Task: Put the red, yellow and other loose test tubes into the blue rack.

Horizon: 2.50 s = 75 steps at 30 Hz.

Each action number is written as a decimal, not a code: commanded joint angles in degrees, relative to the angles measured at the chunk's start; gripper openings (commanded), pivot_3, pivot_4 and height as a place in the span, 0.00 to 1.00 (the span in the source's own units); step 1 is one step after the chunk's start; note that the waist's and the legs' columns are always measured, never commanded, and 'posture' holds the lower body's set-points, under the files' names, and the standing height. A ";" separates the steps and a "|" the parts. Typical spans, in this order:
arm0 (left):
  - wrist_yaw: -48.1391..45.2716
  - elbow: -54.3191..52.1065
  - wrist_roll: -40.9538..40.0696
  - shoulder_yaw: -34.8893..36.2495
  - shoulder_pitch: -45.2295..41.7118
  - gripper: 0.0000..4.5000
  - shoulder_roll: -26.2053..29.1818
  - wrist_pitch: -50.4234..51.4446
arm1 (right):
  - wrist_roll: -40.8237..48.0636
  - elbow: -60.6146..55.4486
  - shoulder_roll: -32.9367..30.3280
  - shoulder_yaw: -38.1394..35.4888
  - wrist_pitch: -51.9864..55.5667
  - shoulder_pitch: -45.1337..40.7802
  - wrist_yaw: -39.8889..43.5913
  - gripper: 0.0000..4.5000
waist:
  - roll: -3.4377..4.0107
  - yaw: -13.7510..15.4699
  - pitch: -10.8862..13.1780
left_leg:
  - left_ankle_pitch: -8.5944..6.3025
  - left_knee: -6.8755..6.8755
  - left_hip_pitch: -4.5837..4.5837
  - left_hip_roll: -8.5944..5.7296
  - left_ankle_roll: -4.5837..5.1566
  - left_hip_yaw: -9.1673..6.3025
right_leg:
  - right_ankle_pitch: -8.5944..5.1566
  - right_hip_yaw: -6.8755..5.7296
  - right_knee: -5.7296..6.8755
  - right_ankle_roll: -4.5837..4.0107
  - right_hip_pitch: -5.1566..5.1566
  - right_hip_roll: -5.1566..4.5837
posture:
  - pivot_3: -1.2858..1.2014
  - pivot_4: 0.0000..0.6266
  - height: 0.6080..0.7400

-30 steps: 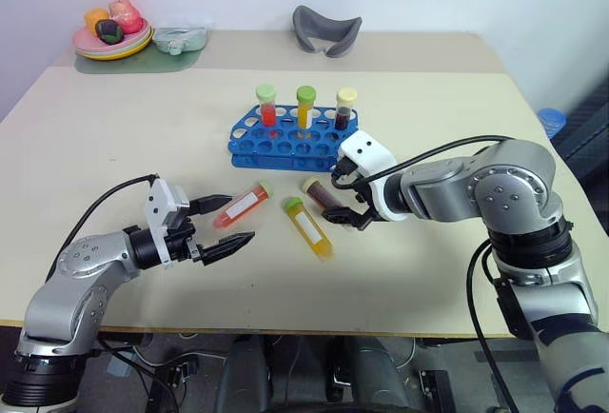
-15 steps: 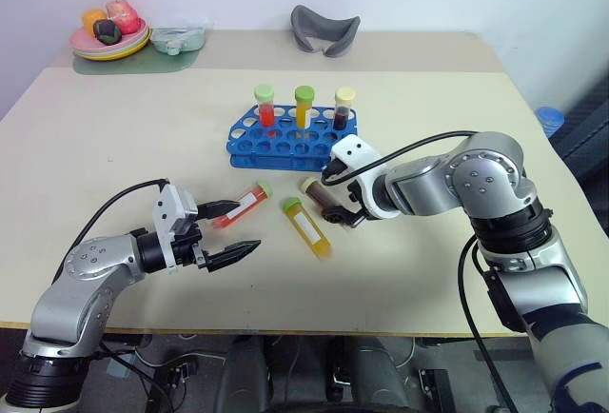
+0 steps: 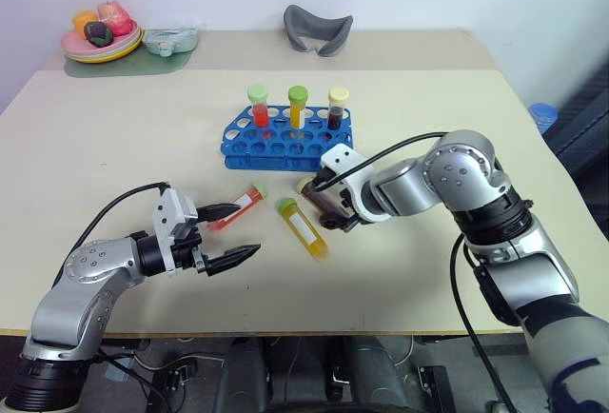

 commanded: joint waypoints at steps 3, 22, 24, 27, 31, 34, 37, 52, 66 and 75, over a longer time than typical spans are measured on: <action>-0.99 0.17 0.18 -0.32 0.33 0.99 -0.23 -2.28 | 0.78 1.48 1.40 0.79 0.37 -2.41 -1.10 1.00 | 0.00 -0.01 0.00 | 0.00 -0.02 0.00 0.00 0.00 0.01 | 0.00 0.00 -0.01 0.00 0.00 0.00 | 0.52 0.24 0.44; -0.51 -0.76 -0.01 -0.91 0.79 0.99 -0.50 -2.27 | 3.13 2.29 1.27 4.60 0.37 -2.98 -3.55 1.00 | 0.00 -0.17 0.00 | 0.00 -0.08 0.03 0.00 0.00 0.01 | 0.00 0.01 -0.03 0.00 0.00 0.00 | 0.52 0.24 0.44; -0.45 -0.67 -0.03 -1.02 0.69 0.99 -0.45 -2.28 | 3.52 2.35 1.21 4.59 0.37 -2.95 -3.87 1.00 | 0.00 -0.17 0.00 | 0.00 -0.08 0.03 0.00 0.00 0.01 | 0.00 0.02 -0.03 0.00 0.00 0.00 | 0.52 0.24 0.44; -0.26 -0.61 -0.08 -1.21 0.41 1.00 -0.44 -2.21 | 4.11 2.50 1.19 4.51 0.37 -2.88 -4.35 0.80 | 0.00 -0.14 0.00 | 0.00 -0.08 0.03 0.01 0.00 0.01 | 0.00 0.02 -0.03 0.00 -0.01 0.00 | 0.52 0.24 0.44; 0.30 -1.29 -0.36 -1.35 0.20 1.00 -0.31 -1.65 | 5.05 2.74 1.27 4.40 0.37 -2.91 -4.99 0.35 | 0.00 0.03 0.00 | 0.00 -0.08 0.03 0.00 0.00 0.01 | 0.00 0.02 -0.05 0.00 0.00 -0.02 | 0.52 0.24 0.44; 0.71 -1.96 -0.50 -1.38 0.17 1.00 -0.28 -1.15 | 5.89 2.45 1.23 4.24 0.37 -3.07 -5.53 0.18 | 0.00 0.05 0.00 | 0.00 -0.08 0.02 -0.01 0.00 0.01 | 0.00 0.01 -0.06 0.00 0.01 -0.03 | 0.52 0.24 0.44; 1.02 -2.43 -0.64 -1.38 0.01 1.00 -0.28 -0.64 | 6.43 1.92 1.34 3.91 0.37 -3.20 -5.76 0.18 | 0.00 0.04 0.00 | 0.00 -0.08 0.02 -0.01 0.00 0.01 | 0.00 0.01 -0.06 0.00 0.00 -0.02 | 0.52 0.24 0.44; 0.88 -1.30 -0.48 -0.82 -1.18 1.00 0.01 -0.06 | -4.56 -13.50 -2.43 2.04 0.21 -3.78 2.08 0.18 | 0.02 0.06 0.01 | 0.00 -0.17 -0.02 -0.01 0.00 0.01 | 0.00 0.02 -0.13 0.00 -0.05 -0.01 | 0.52 0.24 0.44; 0.12 1.74 0.95 -1.28 -0.56 1.00 -1.03 -3.56 | -28.90 -24.95 -2.97 -11.70 -35.52 11.42 21.08 0.18 | -0.01 0.13 0.02 | 0.00 -0.33 0.02 -0.01 -0.01 0.04 | 0.00 -0.01 -0.32 0.01 0.00 0.01 | 0.52 0.24 0.44; 1.00 1.64 0.91 -0.95 -0.79 1.00 -1.62 -3.70 | -43.04 -19.84 4.84 -13.67 -60.34 22.84 30.61 0.18 | 0.00 0.09 0.03 | 0.02 -0.32 0.06 -0.01 -0.04 0.05 | 0.01 -0.02 -0.33 0.02 0.05 0.02 | 0.52 0.24 0.44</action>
